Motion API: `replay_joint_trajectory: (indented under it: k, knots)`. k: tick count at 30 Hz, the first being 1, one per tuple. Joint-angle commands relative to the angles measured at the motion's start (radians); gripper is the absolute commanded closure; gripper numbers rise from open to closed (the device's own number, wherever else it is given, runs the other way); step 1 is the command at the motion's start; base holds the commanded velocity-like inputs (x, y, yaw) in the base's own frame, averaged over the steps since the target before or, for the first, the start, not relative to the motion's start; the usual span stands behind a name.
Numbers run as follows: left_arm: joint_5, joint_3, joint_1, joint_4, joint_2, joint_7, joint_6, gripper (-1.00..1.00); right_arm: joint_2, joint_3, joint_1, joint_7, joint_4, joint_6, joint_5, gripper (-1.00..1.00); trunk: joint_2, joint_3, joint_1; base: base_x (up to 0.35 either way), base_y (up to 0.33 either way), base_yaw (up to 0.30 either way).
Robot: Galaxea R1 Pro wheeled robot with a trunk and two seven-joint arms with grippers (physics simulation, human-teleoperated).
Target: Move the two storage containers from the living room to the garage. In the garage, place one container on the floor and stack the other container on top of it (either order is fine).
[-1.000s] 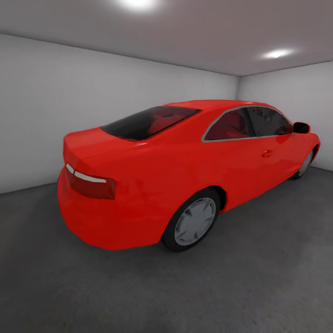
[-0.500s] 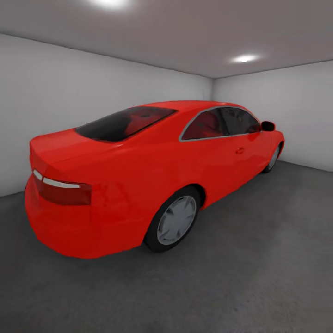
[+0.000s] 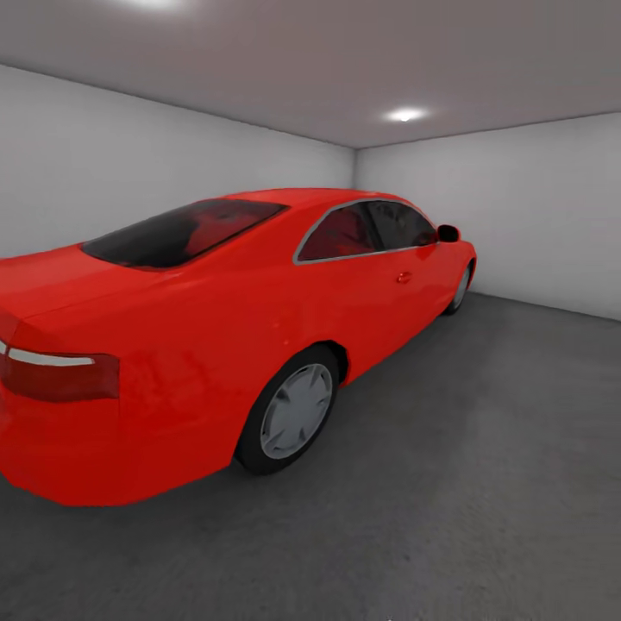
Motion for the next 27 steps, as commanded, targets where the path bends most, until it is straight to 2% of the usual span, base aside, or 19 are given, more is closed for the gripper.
replay_joint_trajectory:
  k: [1, 27]
  knots:
    - [-0.001, 0.000, 0.001, -0.004, 0.000, 0.003, 0.007, -1.00, 0.000, 0.000, -0.001, 0.000, 0.001, -0.003, 0.007, -1.00, -0.001, -0.001, 0.000, 0.000, 0.000, -0.288]
    - [-0.001, 0.000, 0.001, -0.004, 0.001, 0.003, 0.007, -1.00, 0.000, 0.000, -0.001, 0.000, 0.001, -0.003, 0.007, -1.00, -0.001, 0.001, 0.000, 0.000, 0.000, -0.287]
